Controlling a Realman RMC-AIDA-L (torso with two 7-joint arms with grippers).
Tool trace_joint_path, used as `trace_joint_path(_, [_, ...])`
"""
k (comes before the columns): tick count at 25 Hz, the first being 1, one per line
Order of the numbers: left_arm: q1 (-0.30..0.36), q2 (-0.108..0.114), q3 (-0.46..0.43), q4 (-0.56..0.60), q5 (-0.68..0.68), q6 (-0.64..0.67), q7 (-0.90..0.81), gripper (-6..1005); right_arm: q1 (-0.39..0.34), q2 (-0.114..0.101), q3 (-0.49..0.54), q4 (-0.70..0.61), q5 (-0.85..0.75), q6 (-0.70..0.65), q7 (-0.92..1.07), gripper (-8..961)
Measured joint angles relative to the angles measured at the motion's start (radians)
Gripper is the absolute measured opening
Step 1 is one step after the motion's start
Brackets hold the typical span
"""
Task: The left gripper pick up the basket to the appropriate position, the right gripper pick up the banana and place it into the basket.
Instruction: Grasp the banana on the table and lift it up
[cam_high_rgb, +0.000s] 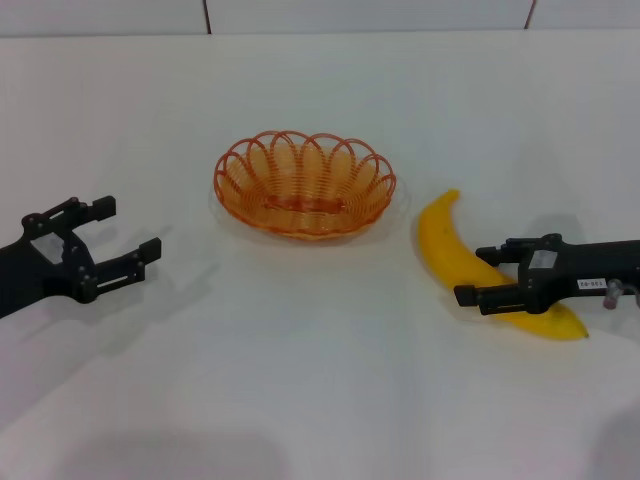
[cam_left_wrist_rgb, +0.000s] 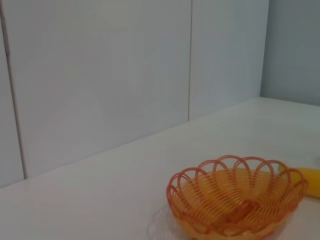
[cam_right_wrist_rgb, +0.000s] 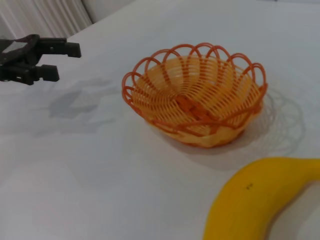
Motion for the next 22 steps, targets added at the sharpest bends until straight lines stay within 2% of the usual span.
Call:
trace_joint_path(6, [-0.001,0.000,0.000,0.000,0.000,0.013,-0.001,849,-0.002,-0.007,-0.006,-0.013,-0.006,-0.001,0.021,788])
trace_joint_path(11, [0.000,0.000,0.000,0.000,0.000,0.014,0.000,849,-0.007,-0.002,-0.011,-0.037,-0.007,-0.006,0.022,553])
trace_joint_path(14, [0.001,0.000,0.000,0.000,-0.001,0.016,0.000,849,-0.007,-0.002,-0.002,-0.046,0.004,-0.007,0.023,521])
trace_joint_path(17, [0.002,0.000,0.000,0.000,-0.001,0.016,0.000,849,-0.009,-0.003,0.009,-0.077,0.075,-0.009,0.022,489])
trace_joint_path(22, [0.002,0.000,0.000,0.000,-0.001,0.017,0.001,849,-0.007,0.006,0.005,-0.099,0.331,-0.029,-0.090,489])
